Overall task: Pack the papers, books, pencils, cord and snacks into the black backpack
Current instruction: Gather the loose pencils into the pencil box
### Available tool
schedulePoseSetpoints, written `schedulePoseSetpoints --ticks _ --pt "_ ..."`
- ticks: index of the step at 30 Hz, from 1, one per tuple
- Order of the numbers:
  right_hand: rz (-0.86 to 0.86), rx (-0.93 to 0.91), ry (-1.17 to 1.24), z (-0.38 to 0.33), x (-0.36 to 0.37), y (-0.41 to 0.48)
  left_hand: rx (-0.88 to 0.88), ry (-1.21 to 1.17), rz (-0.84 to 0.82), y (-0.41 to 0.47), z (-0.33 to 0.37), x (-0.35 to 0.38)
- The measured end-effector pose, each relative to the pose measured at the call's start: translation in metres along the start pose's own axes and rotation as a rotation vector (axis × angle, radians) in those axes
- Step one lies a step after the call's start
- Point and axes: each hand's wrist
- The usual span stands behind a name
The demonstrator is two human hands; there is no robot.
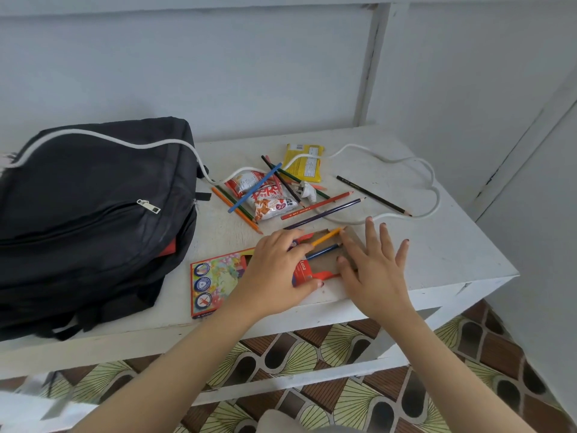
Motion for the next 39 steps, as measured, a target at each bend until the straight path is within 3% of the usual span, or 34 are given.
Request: schedulePoseSetpoints --ticks 18,33,39 --pt "-0.006 -0.122 -0.011 -0.002 0.003 0.004 0.041 -0.070 0.032 -0.001 -0.010 0.003" --pt "0.144 -0.191 0.273 0.008 0.003 -0.006 0.095 -0.110 0.057 0.000 -0.013 0.002" --pt "0.237 -0.116 0.690 0.005 -0.021 0.011 0.056 -0.253 0.056 0.004 -0.010 -0.010"
Point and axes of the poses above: each hand's wrist, its own y-axis towards the middle knuckle, its own x-axis out of the palm, z = x × y, and after that the axes turned 1 degree about -z, right-handed
